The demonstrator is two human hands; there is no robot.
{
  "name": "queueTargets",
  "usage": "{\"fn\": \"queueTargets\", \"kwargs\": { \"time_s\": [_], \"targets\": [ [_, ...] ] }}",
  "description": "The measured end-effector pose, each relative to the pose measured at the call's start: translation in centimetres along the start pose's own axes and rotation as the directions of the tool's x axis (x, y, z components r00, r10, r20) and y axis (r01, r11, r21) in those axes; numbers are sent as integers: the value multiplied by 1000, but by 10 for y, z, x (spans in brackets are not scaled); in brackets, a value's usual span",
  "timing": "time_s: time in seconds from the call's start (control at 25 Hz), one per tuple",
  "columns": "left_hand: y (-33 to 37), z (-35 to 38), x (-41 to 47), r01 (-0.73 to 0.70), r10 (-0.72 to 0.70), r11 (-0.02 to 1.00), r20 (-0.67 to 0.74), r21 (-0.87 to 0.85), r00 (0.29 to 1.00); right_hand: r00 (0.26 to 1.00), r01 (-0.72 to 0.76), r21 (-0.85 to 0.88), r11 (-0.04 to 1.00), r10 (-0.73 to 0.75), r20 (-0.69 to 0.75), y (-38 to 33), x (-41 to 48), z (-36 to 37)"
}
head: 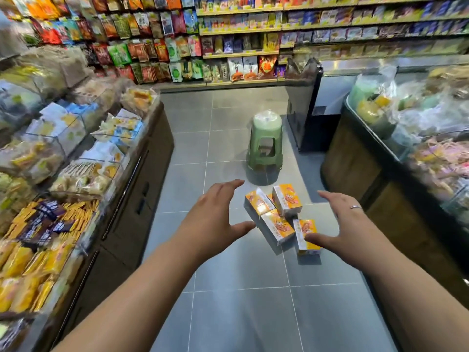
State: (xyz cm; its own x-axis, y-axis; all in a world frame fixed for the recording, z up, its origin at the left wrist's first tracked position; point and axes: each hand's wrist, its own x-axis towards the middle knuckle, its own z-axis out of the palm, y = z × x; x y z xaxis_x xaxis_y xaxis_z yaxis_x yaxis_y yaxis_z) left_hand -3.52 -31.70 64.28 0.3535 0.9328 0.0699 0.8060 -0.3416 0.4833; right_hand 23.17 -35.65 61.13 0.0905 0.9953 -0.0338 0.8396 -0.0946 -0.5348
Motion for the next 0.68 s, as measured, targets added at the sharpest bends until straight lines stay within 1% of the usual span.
{"fn": "queueTargets", "kwargs": {
  "time_s": [0.2, 0.36, 0.56, 0.68],
  "targets": [
    [-19, 18, 92, -6, 7, 1000, 56, -13, 998, 995, -100, 44, 994, 99, 14, 24, 73, 4],
    [-52, 27, 178, -29, 33, 999, 111, -33, 993, 979, -196, 104, 975, 200, -32, 33, 141, 22],
    [-96, 28, 307, -134, 138, 990, 186, -34, 973, 939, -308, 135, 942, 324, -118, 25, 240, 46],
    [-120, 31, 376, -201, 199, 979, 251, -15, 947, 894, -408, 166, 898, 429, -127, 21, 293, 62]
  ]
}}
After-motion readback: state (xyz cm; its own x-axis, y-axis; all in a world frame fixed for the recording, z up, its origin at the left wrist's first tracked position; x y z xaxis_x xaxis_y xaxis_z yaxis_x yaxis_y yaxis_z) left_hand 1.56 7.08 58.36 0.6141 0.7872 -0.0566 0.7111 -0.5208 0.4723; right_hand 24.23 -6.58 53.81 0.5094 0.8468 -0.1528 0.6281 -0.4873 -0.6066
